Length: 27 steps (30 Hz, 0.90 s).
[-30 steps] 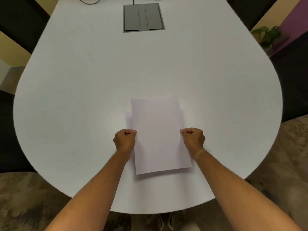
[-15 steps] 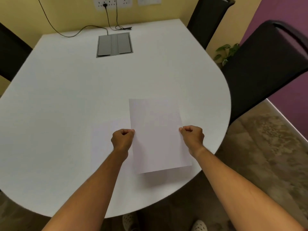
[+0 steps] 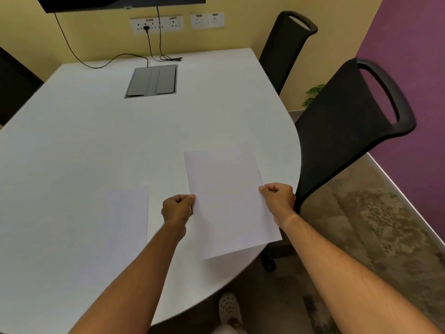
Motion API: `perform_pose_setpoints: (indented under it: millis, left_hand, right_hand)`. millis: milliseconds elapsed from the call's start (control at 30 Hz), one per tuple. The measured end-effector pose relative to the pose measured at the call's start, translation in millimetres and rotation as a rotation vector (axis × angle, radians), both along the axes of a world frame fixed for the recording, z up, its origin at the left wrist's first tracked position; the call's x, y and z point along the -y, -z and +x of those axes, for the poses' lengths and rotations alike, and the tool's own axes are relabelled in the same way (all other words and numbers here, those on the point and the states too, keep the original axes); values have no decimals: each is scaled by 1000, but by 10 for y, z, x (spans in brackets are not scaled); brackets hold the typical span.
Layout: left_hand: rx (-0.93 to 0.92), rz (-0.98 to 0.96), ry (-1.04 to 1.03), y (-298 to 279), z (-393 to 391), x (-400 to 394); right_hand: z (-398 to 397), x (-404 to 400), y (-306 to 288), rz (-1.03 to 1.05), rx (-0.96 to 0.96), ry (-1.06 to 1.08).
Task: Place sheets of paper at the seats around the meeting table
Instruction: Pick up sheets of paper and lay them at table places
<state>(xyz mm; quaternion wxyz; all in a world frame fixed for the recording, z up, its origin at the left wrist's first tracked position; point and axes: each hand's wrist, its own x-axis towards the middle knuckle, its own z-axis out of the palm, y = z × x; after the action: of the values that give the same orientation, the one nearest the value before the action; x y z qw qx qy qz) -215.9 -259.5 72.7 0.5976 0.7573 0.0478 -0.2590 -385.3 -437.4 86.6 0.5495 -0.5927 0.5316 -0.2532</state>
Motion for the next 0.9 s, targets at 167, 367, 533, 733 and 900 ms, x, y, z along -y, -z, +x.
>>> perform_pose_setpoints:
  millis: [167,367,533,733,900]
  left_hand:
    - [-65,-56,-54,176,155,470]
    - [-164,-81,-113,344,461,1038]
    - [-229,-87,-184,468,667,1397]
    - [-301,-127,-295,594,755,1814]
    - [-346,-136,-421,733,800,2108]
  right_hand:
    - [194,524,68,-1,-28,-21]
    - [636,1196,205,19,-90,-56]
    - [995,1656,318,8,-138,-97]
    - [1452,2306,390,-58,-223,-222]
    - [1997,2790,480,-118,-301,-430]
